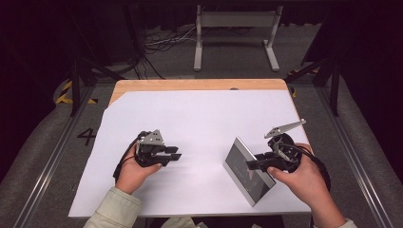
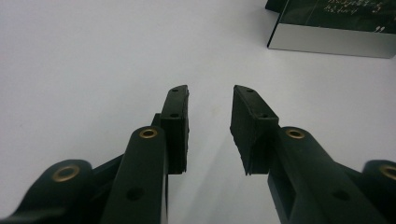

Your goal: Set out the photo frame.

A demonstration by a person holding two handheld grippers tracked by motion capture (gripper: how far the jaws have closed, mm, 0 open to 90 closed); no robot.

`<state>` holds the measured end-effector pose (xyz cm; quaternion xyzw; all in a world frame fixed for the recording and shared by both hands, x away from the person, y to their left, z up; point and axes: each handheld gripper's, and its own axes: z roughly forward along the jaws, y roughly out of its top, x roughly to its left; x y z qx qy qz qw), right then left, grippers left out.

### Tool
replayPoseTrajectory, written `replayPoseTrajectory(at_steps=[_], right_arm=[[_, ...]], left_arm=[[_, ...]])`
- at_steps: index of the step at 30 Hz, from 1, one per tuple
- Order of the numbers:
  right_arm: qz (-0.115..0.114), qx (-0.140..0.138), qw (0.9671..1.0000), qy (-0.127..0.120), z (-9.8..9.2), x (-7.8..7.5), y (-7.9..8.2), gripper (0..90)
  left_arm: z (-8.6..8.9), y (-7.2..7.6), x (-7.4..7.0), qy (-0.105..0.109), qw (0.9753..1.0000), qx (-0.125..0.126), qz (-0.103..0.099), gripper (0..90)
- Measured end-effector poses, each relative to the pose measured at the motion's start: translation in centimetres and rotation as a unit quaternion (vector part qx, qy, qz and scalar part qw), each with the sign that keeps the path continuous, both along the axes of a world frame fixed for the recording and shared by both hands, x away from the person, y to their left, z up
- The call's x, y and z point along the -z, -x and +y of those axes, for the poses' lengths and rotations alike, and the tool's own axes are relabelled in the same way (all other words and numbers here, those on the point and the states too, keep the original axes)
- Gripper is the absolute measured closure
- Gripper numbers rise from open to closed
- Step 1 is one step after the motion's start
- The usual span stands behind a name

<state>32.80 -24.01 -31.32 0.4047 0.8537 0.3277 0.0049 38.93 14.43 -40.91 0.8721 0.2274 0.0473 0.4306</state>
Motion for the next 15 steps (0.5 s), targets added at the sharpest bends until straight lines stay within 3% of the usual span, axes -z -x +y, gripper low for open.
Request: replayPoseTrajectory(at_steps=[15], right_arm=[[0.011, 0.001, 0.9998, 0.016, 0.5, 0.17, 0.0, 73.9]], left_arm=[[-0.23, 0.01, 0.22, 0.001, 1.0, 0.0, 0.007, 67.0]])
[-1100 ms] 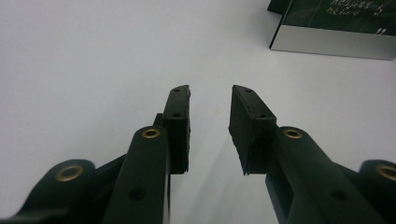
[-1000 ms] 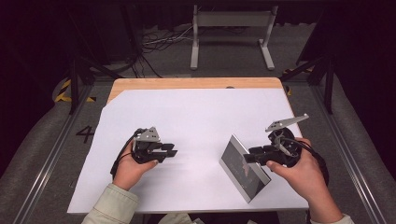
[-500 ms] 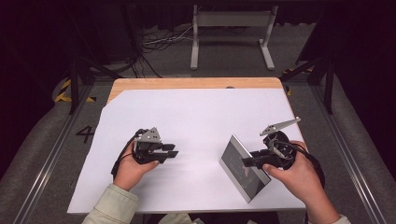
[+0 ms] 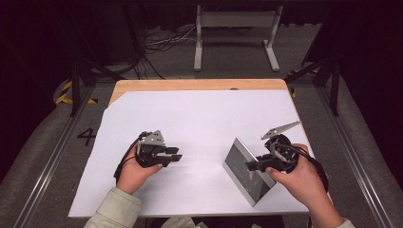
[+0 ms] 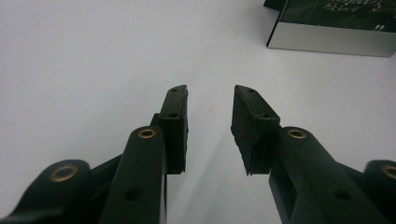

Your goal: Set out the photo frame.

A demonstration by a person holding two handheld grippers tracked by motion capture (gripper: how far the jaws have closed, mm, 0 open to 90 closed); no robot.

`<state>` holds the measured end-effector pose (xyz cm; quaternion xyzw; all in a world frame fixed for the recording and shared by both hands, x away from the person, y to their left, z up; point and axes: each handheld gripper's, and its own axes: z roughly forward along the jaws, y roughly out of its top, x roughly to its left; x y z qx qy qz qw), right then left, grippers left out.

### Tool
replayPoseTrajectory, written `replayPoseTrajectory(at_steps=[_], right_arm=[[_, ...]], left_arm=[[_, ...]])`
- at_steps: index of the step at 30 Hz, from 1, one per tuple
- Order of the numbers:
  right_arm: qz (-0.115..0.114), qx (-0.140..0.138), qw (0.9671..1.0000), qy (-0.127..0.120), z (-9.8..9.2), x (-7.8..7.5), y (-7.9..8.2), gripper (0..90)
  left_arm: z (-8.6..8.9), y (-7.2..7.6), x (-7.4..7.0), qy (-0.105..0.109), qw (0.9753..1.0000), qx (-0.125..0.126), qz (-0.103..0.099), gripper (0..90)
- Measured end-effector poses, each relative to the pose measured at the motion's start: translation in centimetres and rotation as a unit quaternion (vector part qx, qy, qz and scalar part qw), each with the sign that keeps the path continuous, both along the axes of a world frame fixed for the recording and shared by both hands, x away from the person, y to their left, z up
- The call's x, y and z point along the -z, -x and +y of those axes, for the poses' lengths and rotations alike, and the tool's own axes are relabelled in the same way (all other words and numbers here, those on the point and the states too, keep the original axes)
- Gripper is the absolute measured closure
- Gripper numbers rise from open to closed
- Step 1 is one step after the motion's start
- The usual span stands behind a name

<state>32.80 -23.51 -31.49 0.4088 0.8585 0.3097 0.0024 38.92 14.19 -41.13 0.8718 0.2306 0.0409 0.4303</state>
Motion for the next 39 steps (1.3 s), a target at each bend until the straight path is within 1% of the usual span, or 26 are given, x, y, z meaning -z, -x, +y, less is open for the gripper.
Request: replayPoseTrajectory(at_steps=[3, 5, 12, 13, 18, 24, 32, 34, 36, 38, 39], right_arm=[[0.003, 0.005, 1.0, 0.0, 0.0, 0.0, 0.0, 74.3], [0.004, 0.009, 1.0, 0.002, 0.1, -0.1, 0.0, 75.0], [0.006, 0.02, 0.9997, 0.01, 0.2, -0.2, 0.2, 77.1], [0.006, 0.022, 0.9997, 0.01, 0.2, -0.2, 0.2, 77.5], [0.008, 0.029, 0.9995, 0.011, 0.0, -0.2, 0.2, 80.6], [-0.005, 0.038, 0.9987, 0.033, 0.1, -0.4, 0.5, 83.4], [-0.009, 0.033, 0.9988, 0.036, 0.2, -0.8, 0.1, 83.7], [-0.015, 0.024, 0.9989, 0.038, 0.2, -1.0, -0.1, 83.7], [-0.019, 0.02, 0.9988, 0.041, 0.3, -1.2, -0.3, 83.7], [-0.023, 0.012, 0.9987, 0.044, 0.3, -1.4, -0.6, 83.7], [-0.023, 0.01, 0.9987, 0.045, 0.4, -1.5, -0.7, 83.7]], left_arm=[[0.0, 0.0, 0.1, -0.001, 1.0, 0.002, 0.001, 66.8], [-0.1, 0.0, 0.1, 0.0, 1.0, 0.001, 0.005, 66.5], [-0.4, 0.0, 0.3, -0.002, 1.0, 0.004, 0.006, 65.8], [-0.4, 0.0, 0.3, -0.002, 0.9999, 0.006, 0.009, 65.7], [-0.5, 0.0, 0.4, -0.002, 0.9999, 0.006, 0.01, 65.6], [-0.5, 0.0, 0.4, -0.004, 0.9999, 0.007, 0.009, 65.6], [-0.4, 0.0, 0.4, -0.001, 0.9999, 0.004, 0.01, 65.6], [-0.3, 0.0, 0.4, -0.003, 1.0, 0.003, 0.007, 65.6], [-0.1, 0.1, 0.4, -0.002, 0.9999, -0.001, 0.01, 65.4], [0.1, 0.2, 0.4, -0.004, 1.0, -0.003, 0.008, 65.3], [0.3, 0.2, 0.5, -0.002, 0.9999, -0.007, 0.007, 65.2]])
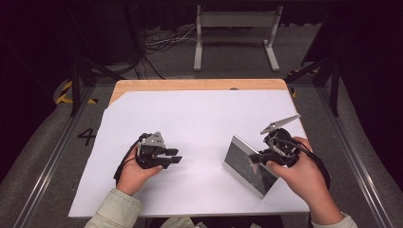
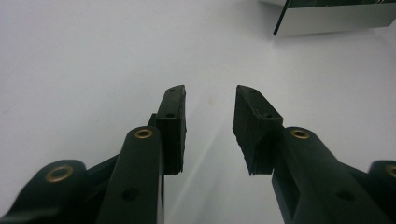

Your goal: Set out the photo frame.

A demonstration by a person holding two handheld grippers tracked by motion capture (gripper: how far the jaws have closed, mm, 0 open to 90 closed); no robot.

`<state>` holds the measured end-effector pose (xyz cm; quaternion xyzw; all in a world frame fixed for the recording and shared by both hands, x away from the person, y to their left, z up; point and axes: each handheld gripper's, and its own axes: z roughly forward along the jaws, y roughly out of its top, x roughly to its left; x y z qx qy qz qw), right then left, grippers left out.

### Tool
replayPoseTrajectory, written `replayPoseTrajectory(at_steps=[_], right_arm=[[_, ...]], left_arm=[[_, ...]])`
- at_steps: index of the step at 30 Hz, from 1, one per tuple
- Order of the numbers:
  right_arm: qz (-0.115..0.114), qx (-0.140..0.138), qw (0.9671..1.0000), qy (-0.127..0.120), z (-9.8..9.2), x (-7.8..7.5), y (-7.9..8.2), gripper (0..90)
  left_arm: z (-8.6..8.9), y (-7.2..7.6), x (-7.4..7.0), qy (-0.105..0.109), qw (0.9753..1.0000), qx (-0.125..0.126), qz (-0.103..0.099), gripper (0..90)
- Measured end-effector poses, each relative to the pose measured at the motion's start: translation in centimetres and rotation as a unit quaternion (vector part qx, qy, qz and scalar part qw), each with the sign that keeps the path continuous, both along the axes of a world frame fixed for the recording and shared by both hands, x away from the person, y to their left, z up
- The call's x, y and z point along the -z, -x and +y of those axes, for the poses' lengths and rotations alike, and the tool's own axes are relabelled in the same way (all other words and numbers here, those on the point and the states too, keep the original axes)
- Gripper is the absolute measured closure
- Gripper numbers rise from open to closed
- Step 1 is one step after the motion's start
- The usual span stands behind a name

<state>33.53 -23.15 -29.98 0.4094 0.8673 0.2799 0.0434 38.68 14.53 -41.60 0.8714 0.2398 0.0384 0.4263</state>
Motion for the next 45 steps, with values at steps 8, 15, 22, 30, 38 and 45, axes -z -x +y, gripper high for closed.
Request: replayPoseTrajectory(at_steps=[8, 15, 22, 30, 38, 45], right_arm=[[-0.009, -0.031, 0.9994, 0.015, 0.8, -0.9, -1.2, 83.7], [-0.017, -0.064, 0.9975, 0.022, 1.5, -1.9, -2.6, 83.8], [-0.025, -0.096, 0.9946, 0.033, 2.6, -2.7, -4.1, 83.8], [-0.026, -0.128, 0.9907, 0.04, 4.0, -3.2, -5.8, 83.8], [-0.037, -0.175, 0.9828, 0.046, 5.2, -3.5, -7.0, 83.8], [-0.041, -0.203, 0.9775, 0.039, 5.9, -3.7, -7.8, 83.8]], left_arm=[[1.2, 0.4, 0.0, 0.0, 0.9998, -0.017, 0.002, 64.6], [2.3, 1.0, 0.1, 0.002, 0.9995, -0.033, 0.001, 64.5], [3.4, 1.6, 0.1, 0.005, 0.9987, -0.05, 0.005, 64.5], [4.0, 1.5, 0.2, 0.008, 0.9984, -0.056, 0.005, 64.4], [4.0, 1.4, 0.3, 0.007, 0.9983, -0.058, 0.005, 64.5], [4.0, 1.3, 0.3, 0.007, 0.9983, -0.057, 0.008, 64.5]])
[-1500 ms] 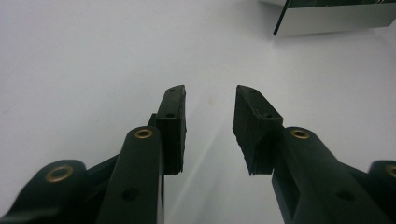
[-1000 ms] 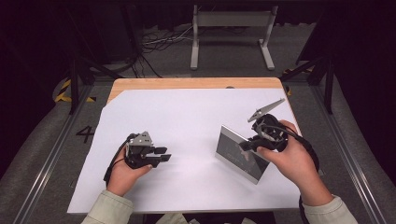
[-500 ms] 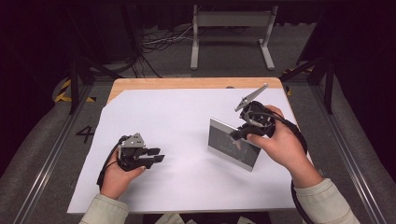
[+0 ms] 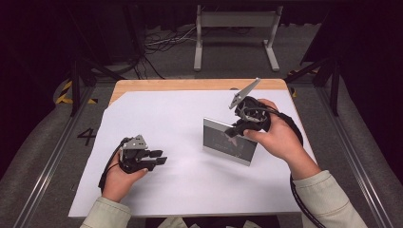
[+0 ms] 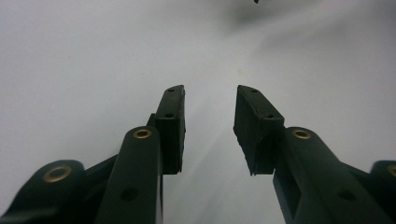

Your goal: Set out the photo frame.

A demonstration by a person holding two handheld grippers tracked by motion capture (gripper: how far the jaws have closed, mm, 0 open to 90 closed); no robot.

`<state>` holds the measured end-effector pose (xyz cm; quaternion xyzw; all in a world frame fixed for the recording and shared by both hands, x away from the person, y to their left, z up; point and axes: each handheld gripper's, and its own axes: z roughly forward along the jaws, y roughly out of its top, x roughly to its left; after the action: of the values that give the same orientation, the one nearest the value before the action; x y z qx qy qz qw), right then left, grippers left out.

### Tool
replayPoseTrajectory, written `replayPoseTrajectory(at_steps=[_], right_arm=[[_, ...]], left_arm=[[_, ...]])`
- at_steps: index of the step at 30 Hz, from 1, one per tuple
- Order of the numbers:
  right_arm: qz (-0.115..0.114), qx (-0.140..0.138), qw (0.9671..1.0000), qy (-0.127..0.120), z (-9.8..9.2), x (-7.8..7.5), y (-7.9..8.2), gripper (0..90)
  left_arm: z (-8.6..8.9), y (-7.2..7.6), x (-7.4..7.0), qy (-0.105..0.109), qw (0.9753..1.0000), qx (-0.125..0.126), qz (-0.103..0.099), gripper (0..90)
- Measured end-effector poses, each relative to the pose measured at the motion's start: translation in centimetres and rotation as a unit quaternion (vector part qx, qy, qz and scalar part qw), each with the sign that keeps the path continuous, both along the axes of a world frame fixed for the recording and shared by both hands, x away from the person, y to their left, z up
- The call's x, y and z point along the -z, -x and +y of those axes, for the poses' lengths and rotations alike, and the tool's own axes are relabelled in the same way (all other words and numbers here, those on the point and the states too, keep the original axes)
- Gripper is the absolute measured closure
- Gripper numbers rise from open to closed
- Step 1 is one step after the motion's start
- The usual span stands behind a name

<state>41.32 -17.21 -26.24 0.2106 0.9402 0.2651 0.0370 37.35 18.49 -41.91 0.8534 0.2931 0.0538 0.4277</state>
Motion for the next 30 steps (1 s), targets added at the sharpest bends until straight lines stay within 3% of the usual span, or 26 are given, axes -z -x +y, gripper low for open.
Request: replayPoseTrajectory(at_steps=[5, 6, 11, 18, 22, 30], right_arm=[[-0.009, -0.032, 0.9994, 0.0, 0.4, -0.1, -0.7, 83.8], [-0.012, -0.051, 0.9986, 0.002, 0.6, -0.1, -1.0, 83.8], [-0.022, -0.087, 0.9958, 0.017, 1.3, 0.1, -1.5, 83.8], [-0.002, -0.115, 0.9933, 0.011, 1.2, 0.6, -2.4, 83.8], [-0.002, -0.134, 0.991, -0.003, 1.0, 1.0, -2.9, 83.8], [-0.006, -0.165, 0.9863, 0.0, 0.8, 1.8, -3.5, 83.8]], left_arm=[[0.1, -0.1, 0.1, 0.003, 1.0, -0.001, 0.003, 64.5], [0.1, -0.2, 0.1, 0.004, 1.0, -0.001, 0.002, 64.5], [0.1, -0.3, 0.1, 0.002, 1.0, 0.0, 0.0, 64.2], [-0.2, -0.5, 0.1, 0.008, 1.0, 0.004, 0.004, 64.2], [-0.2, -0.6, 0.1, 0.007, 0.9999, 0.006, 0.003, 64.1], [-0.4, -0.7, 0.1, 0.008, 0.9999, 0.007, 0.007, 64.0]])
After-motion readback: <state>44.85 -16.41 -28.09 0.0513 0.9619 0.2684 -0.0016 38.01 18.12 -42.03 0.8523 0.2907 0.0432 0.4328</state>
